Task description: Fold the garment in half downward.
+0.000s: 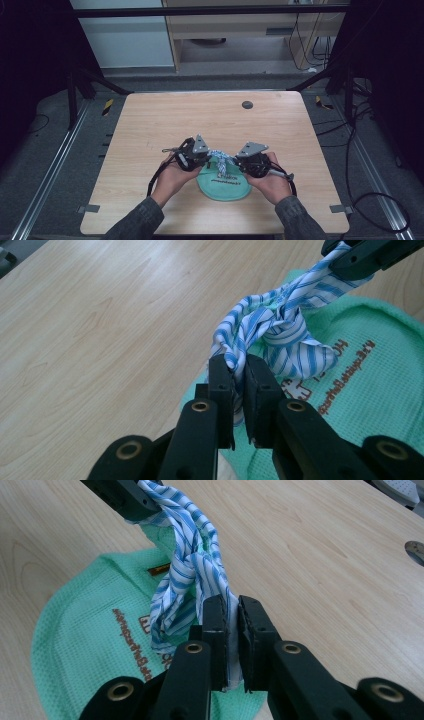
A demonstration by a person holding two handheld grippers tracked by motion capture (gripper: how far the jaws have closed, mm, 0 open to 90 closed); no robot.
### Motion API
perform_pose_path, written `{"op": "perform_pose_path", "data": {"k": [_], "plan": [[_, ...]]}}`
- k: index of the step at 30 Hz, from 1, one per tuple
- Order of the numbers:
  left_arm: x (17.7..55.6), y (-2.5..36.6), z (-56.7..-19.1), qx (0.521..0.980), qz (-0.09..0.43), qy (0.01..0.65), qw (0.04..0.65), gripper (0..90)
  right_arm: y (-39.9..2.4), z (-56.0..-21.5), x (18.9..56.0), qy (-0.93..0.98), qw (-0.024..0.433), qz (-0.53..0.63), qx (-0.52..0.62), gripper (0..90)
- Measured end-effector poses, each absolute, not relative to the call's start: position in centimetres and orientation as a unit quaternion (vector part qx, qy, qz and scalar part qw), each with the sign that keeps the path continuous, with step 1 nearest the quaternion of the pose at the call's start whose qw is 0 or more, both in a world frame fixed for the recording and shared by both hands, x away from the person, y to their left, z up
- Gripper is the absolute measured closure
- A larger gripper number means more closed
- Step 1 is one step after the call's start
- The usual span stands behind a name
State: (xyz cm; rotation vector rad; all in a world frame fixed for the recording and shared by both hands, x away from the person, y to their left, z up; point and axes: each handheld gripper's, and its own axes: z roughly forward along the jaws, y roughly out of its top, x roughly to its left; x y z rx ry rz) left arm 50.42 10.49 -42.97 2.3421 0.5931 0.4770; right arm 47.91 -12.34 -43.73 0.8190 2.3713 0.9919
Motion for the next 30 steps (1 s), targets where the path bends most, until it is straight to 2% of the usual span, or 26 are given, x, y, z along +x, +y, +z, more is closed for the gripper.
{"op": "perform_pose_path", "data": {"k": [20,24,30], "plan": [[47.5,11.0,-45.5,0.904,0.155,0.219,0.334,82.7,-12.5,-45.8,45.6,0.863,0.203,0.356,0.296,80.2],[47.1,11.1,-45.8,0.906,0.151,0.215,0.333,82.5,-12.6,-46.1,45.3,0.865,0.197,0.354,0.296,77.2],[46.5,11.3,-46.3,0.908,0.145,0.213,0.331,82.7,-12.6,-46.2,44.6,0.868,0.197,0.353,0.288,81.6]]}}
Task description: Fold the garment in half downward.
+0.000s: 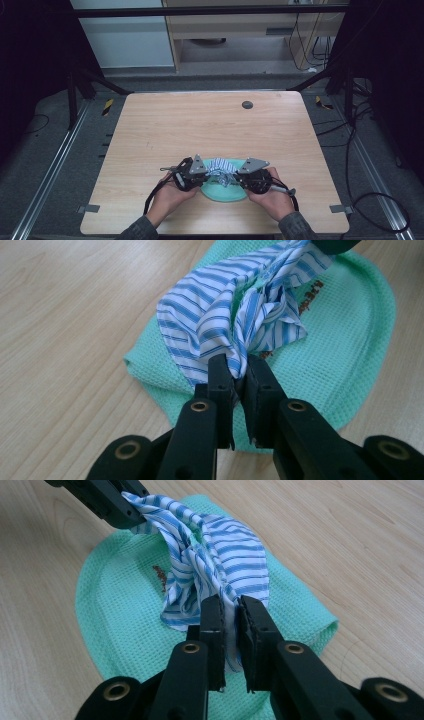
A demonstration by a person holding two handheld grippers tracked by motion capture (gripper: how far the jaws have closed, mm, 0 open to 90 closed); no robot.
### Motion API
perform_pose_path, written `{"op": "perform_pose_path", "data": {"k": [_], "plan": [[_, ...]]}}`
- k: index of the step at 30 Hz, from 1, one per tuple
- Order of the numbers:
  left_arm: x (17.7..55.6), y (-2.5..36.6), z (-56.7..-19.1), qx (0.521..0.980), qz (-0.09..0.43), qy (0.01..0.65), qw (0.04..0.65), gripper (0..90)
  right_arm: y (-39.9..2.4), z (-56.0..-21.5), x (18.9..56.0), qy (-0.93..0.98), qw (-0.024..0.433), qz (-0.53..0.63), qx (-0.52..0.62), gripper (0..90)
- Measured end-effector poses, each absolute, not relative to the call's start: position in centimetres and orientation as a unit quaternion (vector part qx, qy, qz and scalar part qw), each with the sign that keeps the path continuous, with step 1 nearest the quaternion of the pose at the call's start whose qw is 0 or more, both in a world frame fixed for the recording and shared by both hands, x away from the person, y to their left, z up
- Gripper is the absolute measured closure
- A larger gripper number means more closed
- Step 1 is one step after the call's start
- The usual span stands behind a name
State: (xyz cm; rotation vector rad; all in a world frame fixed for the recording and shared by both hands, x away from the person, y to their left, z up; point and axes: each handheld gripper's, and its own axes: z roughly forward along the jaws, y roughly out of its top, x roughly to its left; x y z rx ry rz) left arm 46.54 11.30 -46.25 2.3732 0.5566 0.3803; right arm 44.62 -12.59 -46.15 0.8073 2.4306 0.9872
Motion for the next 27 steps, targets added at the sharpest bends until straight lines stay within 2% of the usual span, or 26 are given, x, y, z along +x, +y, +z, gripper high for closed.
{"op": "perform_pose_path", "data": {"k": [27], "plan": [[45.0,11.8,-48.3,0.916,0.121,0.208,0.322,83.4,-12.3,-47.8,43.2,0.884,0.175,0.337,0.271,83.8]]}}
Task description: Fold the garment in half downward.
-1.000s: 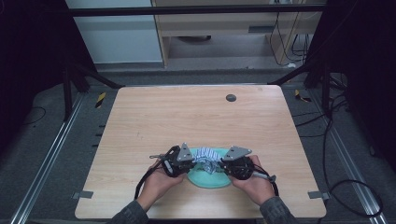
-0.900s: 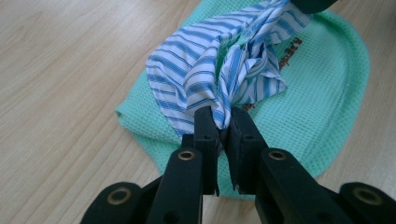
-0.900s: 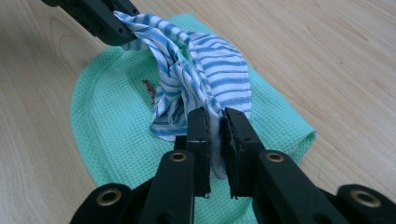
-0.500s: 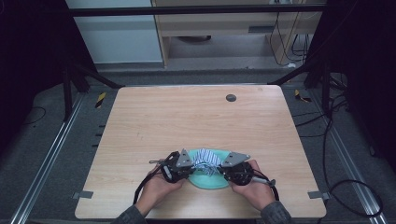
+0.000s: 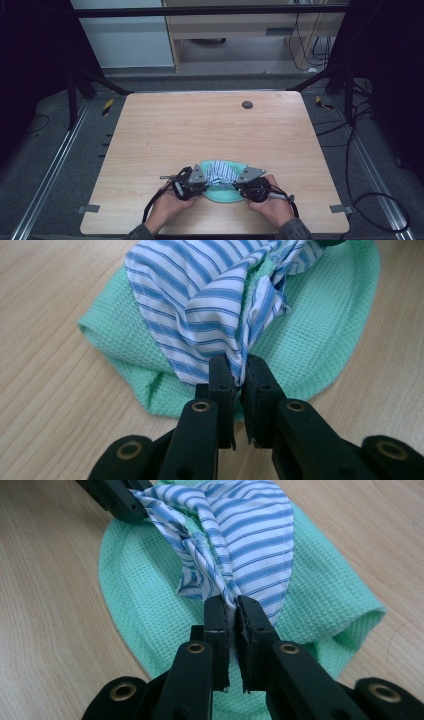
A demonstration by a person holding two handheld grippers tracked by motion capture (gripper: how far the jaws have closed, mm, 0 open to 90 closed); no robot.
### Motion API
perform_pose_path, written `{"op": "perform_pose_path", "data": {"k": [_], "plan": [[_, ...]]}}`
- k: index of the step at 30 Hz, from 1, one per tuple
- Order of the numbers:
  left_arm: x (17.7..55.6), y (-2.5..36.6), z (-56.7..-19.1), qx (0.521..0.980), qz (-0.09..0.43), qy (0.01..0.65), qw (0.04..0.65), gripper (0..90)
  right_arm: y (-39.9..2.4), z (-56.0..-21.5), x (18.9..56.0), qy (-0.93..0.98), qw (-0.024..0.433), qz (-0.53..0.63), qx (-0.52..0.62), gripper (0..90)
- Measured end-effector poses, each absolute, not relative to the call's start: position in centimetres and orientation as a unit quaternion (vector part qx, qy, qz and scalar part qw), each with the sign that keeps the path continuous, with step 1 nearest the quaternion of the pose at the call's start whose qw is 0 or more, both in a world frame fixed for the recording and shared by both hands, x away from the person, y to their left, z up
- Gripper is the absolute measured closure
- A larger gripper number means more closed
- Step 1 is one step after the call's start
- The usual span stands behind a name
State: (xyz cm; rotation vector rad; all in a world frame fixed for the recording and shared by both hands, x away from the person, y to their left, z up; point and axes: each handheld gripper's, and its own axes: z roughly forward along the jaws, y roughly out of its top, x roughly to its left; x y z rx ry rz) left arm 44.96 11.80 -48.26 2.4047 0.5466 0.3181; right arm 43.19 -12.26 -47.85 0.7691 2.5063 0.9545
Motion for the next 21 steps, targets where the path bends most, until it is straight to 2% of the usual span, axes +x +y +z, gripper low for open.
{"op": "perform_pose_path", "data": {"k": [3,4,5,6,7,9,13,14,16,19,21], "plan": [[44.6,11.8,-48.5,0.917,0.115,0.205,0.321,82.9,-12.3,-48.1,43.0,0.886,0.172,0.334,0.271,82.6],[44.5,11.8,-48.5,0.917,0.116,0.208,0.321,81.1,-12.3,-48.2,43.0,0.887,0.17,0.333,0.269,79.8],[44.5,11.8,-48.6,0.913,0.12,0.213,0.326,75.8,-12.3,-48.2,42.9,0.886,0.17,0.335,0.272,78.4],[44.4,11.9,-48.7,0.908,0.123,0.224,0.331,66.7,-12.5,-48.1,42.7,0.885,0.174,0.337,0.272,76.1],[44.4,12.1,-48.7,0.905,0.127,0.231,0.333,56.2,-12.7,-48.0,42.6,0.882,0.175,0.341,0.274,71.8],[44.1,12.5,-48.7,0.896,0.13,0.244,0.347,44.5,-13.1,-47.7,42.4,0.876,0.181,0.348,0.281,59.0],[43.8,13.6,-48.1,0.889,0.131,0.252,0.359,33.2,-14.6,-47.0,41.9,0.867,0.183,0.354,0.297,41.8],[43.8,13.9,-47.8,0.888,0.131,0.253,0.36,31.3,-14.9,-46.9,41.9,0.866,0.182,0.354,0.302,39.8],[43.9,14.5,-47.4,0.885,0.133,0.259,0.362,26.4,-15.6,-46.8,41.8,0.859,0.196,0.356,0.313,31.4],[44.3,15.5,-46.9,0.881,0.134,0.275,0.362,15.3,-16.6,-46.9,42.1,0.851,0.203,0.35,0.335,22.3],[44.8,16.4,-46.8,0.878,0.137,0.288,0.357,12.1,-17.4,-47.1,42.5,0.845,0.206,0.346,0.353,18.1]]}}
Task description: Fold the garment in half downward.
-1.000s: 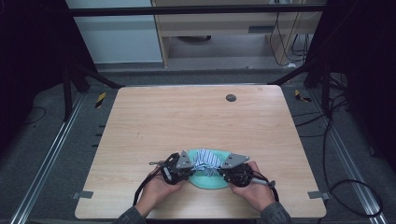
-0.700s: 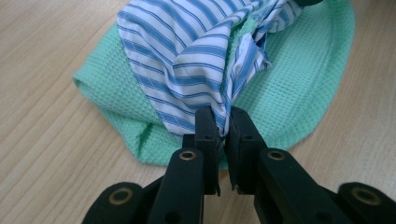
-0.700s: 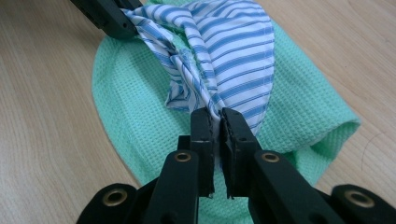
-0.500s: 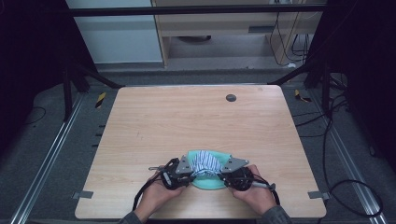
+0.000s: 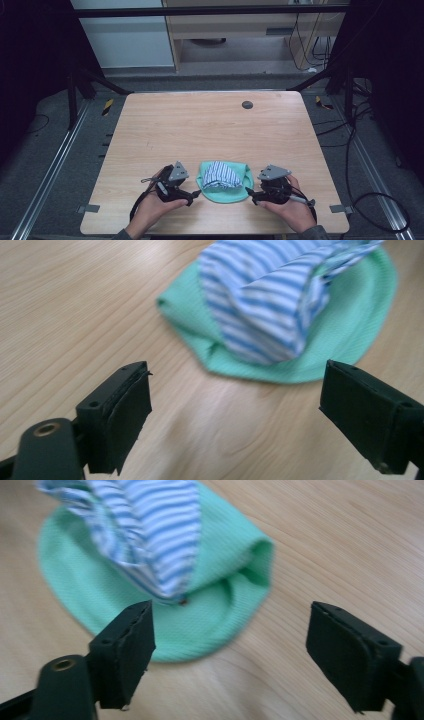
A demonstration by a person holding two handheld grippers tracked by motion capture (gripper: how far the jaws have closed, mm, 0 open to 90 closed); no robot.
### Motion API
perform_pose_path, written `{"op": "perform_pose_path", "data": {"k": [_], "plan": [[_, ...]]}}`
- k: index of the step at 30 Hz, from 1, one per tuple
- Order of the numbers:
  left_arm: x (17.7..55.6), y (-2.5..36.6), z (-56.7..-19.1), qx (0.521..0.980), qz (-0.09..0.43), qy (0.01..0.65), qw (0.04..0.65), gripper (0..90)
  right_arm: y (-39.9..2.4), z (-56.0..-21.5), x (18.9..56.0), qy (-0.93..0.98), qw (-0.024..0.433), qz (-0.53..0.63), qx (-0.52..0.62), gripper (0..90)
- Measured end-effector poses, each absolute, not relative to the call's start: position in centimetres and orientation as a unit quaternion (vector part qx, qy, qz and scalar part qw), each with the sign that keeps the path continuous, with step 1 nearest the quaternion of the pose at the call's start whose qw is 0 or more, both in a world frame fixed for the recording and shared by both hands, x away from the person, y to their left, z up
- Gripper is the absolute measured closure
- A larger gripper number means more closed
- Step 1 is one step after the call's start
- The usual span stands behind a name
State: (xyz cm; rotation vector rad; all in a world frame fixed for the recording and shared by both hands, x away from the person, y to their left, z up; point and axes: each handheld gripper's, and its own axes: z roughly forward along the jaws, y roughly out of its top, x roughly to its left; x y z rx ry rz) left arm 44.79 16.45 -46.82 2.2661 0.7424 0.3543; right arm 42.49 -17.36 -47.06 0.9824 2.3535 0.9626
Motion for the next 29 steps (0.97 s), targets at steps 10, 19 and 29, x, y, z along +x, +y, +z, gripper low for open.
{"op": "perform_pose_path", "data": {"k": [10,19,29], "plan": [[49.1,21.9,-48.2,0.847,0.168,0.377,0.335,8.3,-21.2,-48.6,45.5,0.794,0.229,0.324,0.46,6.8],[50.7,24.5,-50.1,0.833,0.187,0.417,0.312,7.8,-22.9,-51.1,47.9,0.753,0.228,0.321,0.527,4.8],[51.1,25.0,-50.8,0.818,0.19,0.426,0.337,0.5,-22.4,-51.3,48.3,0.741,0.232,0.316,0.544,0.1]]}}
